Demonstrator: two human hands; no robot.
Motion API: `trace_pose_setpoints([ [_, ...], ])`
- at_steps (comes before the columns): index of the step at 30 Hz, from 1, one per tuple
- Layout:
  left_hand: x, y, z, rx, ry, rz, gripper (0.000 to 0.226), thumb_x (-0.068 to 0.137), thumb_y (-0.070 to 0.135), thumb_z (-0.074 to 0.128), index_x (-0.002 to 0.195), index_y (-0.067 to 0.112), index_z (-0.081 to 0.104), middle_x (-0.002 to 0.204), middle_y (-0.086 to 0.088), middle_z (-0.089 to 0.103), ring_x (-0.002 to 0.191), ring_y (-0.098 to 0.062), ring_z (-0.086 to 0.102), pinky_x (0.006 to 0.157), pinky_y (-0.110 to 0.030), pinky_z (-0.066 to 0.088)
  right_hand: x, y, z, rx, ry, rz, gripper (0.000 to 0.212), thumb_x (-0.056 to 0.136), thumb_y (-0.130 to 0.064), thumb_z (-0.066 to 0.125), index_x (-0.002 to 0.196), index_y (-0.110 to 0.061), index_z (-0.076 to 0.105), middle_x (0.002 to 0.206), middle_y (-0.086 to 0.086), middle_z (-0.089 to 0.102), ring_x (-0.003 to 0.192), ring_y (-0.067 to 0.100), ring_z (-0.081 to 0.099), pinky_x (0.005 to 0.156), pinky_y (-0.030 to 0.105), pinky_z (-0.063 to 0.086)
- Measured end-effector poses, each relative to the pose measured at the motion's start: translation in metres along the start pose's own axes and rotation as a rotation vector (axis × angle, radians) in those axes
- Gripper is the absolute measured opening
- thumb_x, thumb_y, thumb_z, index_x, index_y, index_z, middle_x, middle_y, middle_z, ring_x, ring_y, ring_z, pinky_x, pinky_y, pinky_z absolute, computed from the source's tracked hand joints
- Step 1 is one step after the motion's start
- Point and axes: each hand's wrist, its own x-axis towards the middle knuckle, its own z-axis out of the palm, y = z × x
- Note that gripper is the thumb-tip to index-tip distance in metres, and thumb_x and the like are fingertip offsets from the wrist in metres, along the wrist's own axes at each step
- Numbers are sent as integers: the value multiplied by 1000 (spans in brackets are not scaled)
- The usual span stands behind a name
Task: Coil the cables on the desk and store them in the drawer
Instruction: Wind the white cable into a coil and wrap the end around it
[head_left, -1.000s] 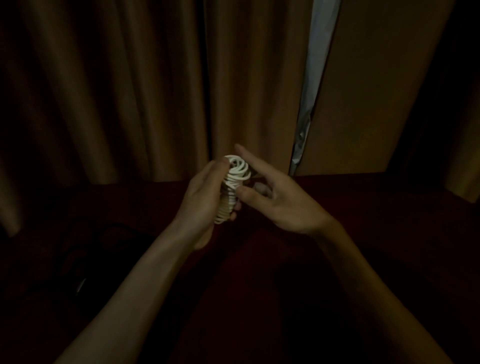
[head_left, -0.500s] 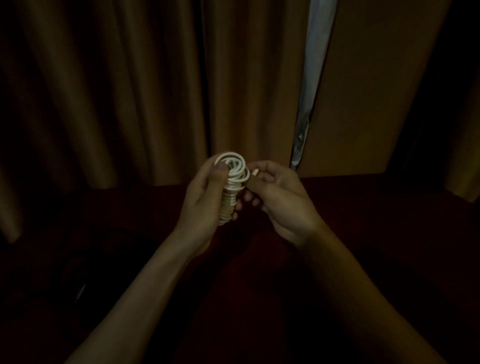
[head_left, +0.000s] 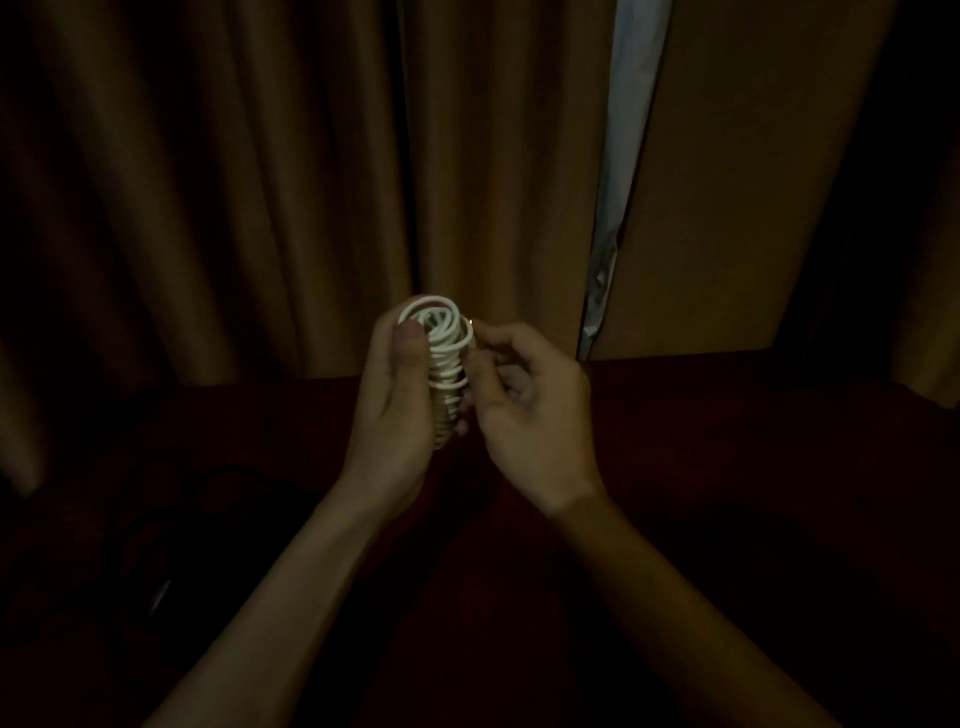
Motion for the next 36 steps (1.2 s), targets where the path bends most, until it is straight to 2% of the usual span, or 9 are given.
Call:
trace_pose_setpoints([
  [4, -1, 2, 1, 38, 2, 58, 27, 106, 32, 33, 118, 27, 56, 96, 27, 71, 89, 8, 66, 72, -9, 49, 1, -1, 2, -2, 61, -63, 19, 99, -17, 59, 109, -29, 70, 86, -2, 71, 76, 18, 71, 65, 52, 60],
  [8, -2, 1, 1, 50, 17, 80, 37, 99, 43, 34, 122, 24, 58, 99, 24, 71, 94, 6, 67, 76, -9, 48, 0, 1, 5, -37, 127, -119, 22, 100, -17, 58, 118, -26, 68, 97, 4, 70, 85, 22, 71, 70, 51, 60],
  [13, 2, -5, -2, 89, 40, 58, 29, 106, 39, 35, 118, 30, 60, 105, 20, 72, 101, -2, 68, 82, -15, 50, 2, -2, 1, -139, 131, -234, 21, 100, -6, 60, 117, -12, 70, 104, -12, 64, 93, 14, 70, 74, 42, 61],
  [18, 2, -1, -4, 113, 55, 90, 34, 101, 47, 31, 108, 30, 59, 91, 24, 70, 86, 6, 66, 72, -10, 48, 3, 3, 1, -153, 20, -210, 22, 102, -8, 58, 120, -9, 71, 105, -5, 64, 92, 14, 70, 75, 40, 62],
  [21, 1, 1, -5, 105, 84, 89, 34, 97, 48, 29, 103, 30, 58, 84, 18, 69, 77, 7, 64, 65, -10, 48, 2, 3, 2, -110, -1, -199, 24, 102, -6, 57, 122, -6, 71, 105, -2, 60, 83, 16, 70, 68, 34, 63],
  [25, 0, 0, -2, 123, 113, 44, 31, 108, 32, 27, 98, 28, 56, 77, 14, 68, 67, 8, 63, 58, -9, 47, 4, 3, 1, -122, 12, -232, 22, 99, -2, 61, 117, -4, 74, 102, 3, 57, 85, 17, 67, 64, 39, 62],
  [29, 2, -1, 1, 84, 148, -47, 39, 110, 35, 23, 101, 24, 58, 72, 17, 71, 61, 4, 64, 54, -16, 51, 5, 4, -1, -99, -4, -226, 18, 96, -3, 65, 111, -5, 76, 98, -2, 53, 82, 19, 66, 63, 43, 61],
  [33, 2, -1, 4, 51, 182, -124, 42, 110, 36, 20, 97, 23, 58, 65, 18, 70, 56, 5, 64, 50, -12, 50, 6, 5, 0, -96, -26, -234, 14, 95, -5, 66, 105, -5, 76, 98, -1, 53, 79, 27, 67, 60, 47, 59],
  [36, 3, 0, 6, 4, 192, -199, 47, 109, 45, 21, 96, 24, 61, 62, 11, 70, 56, -1, 65, 53, -21, 53, 7, 4, -3, -127, -42, -257, 11, 93, -2, 67, 101, -4, 75, 97, 3, 55, 81, 22, 66, 61, 43, 58],
])
